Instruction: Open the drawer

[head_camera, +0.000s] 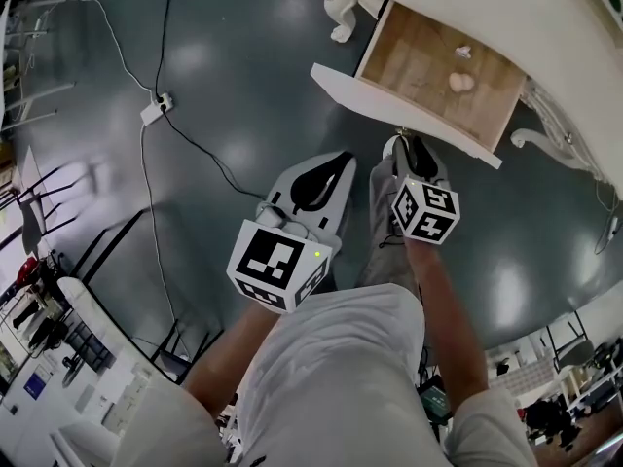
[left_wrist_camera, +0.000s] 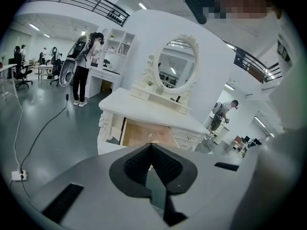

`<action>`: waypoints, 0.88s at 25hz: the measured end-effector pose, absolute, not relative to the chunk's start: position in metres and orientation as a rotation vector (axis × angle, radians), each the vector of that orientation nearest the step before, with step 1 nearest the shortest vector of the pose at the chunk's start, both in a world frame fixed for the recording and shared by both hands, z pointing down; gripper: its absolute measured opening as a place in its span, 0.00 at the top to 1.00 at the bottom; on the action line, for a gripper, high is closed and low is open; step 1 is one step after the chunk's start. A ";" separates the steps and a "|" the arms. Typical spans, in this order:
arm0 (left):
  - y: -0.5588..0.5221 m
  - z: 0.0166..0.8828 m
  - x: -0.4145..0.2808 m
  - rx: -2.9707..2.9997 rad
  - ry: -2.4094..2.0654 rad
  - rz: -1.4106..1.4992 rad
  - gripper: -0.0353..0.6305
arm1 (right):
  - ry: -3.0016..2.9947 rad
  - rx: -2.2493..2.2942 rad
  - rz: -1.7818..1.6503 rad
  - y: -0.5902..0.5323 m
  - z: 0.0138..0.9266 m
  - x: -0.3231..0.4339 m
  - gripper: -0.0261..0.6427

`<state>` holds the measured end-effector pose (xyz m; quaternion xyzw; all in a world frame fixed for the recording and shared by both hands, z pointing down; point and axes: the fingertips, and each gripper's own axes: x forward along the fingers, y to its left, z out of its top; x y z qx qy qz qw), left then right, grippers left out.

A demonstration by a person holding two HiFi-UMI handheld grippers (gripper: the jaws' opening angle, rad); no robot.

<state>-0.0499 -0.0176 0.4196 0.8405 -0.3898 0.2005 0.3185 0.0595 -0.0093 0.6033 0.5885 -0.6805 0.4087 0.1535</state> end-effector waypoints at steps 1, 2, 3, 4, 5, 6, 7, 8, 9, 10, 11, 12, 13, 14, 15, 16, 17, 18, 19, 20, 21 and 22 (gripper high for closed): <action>-0.017 0.418 -0.050 2.213 -1.024 0.527 0.93 | -1.961 1.681 1.167 -0.008 0.599 0.059 0.74; -0.017 0.416 -0.051 2.216 -1.023 0.525 0.93 | -1.973 1.673 1.162 -0.006 0.594 0.058 0.74; -0.017 0.414 -0.051 2.218 -1.021 0.524 0.93 | -1.986 1.663 1.157 -0.005 0.589 0.057 0.74; -0.017 0.412 -0.051 2.220 -1.020 0.522 0.93 | -1.999 1.651 1.151 -0.003 0.584 0.055 0.74; -0.017 0.409 -0.051 2.224 -1.020 0.520 0.93 | -2.012 1.636 1.143 -0.002 0.579 0.054 0.74; -0.018 0.406 -0.052 2.227 -1.019 0.518 0.93 | -2.026 1.621 1.134 0.000 0.574 0.053 0.74; -0.018 0.404 -0.052 2.232 -1.019 0.516 0.93 | -2.041 1.607 1.126 0.001 0.568 0.052 0.74; -0.019 0.401 -0.053 2.236 -1.020 0.514 0.93 | -2.056 1.596 1.117 0.002 0.562 0.051 0.74; -0.019 0.398 -0.054 2.241 -1.021 0.512 0.93 | -2.070 1.587 1.109 0.003 0.556 0.050 0.74; -0.019 0.395 -0.055 2.245 -1.022 0.510 0.93 | -2.084 1.582 1.102 0.003 0.549 0.049 0.74; -0.019 0.392 -0.057 2.249 -1.023 0.508 0.93 | -2.097 1.579 1.098 0.004 0.542 0.049 0.74; -0.019 0.389 -0.058 2.252 -1.026 0.506 0.93 | -2.110 1.579 1.099 0.003 0.535 0.049 0.74; -0.019 0.387 -0.058 2.255 -1.028 0.502 0.93 | -2.124 1.578 1.104 0.003 0.529 0.050 0.74; -0.018 0.385 -0.059 2.257 -1.031 0.498 0.93 | -2.139 1.576 1.113 0.002 0.523 0.051 0.74; -0.018 0.383 -0.059 2.258 -1.033 0.494 0.93 | -2.154 1.573 1.121 0.002 0.517 0.052 0.74; -0.016 0.380 -0.060 2.260 -1.035 0.490 0.93 | -2.167 1.569 1.122 0.002 0.511 0.054 0.74; -0.015 0.377 -0.061 2.262 -1.037 0.486 0.93 | -2.179 1.567 1.113 0.001 0.505 0.056 0.74; -0.014 0.374 -0.061 2.264 -1.039 0.482 0.93 | -2.192 1.564 1.096 0.001 0.498 0.058 0.74; -0.013 0.370 -0.062 2.267 -1.041 0.477 0.93 | -2.205 1.562 1.075 0.000 0.490 0.060 0.74; -0.012 0.366 -0.063 2.271 -1.043 0.471 0.93 | -2.219 1.558 1.054 -0.001 0.482 0.062 0.74; -0.011 0.363 -0.064 2.274 -1.046 0.466 0.93 | -2.232 1.553 1.033 -0.001 0.474 0.063 0.74; -0.009 0.360 -0.065 2.276 -1.050 0.460 0.93 | -2.245 1.547 1.013 -0.001 0.466 0.064 0.74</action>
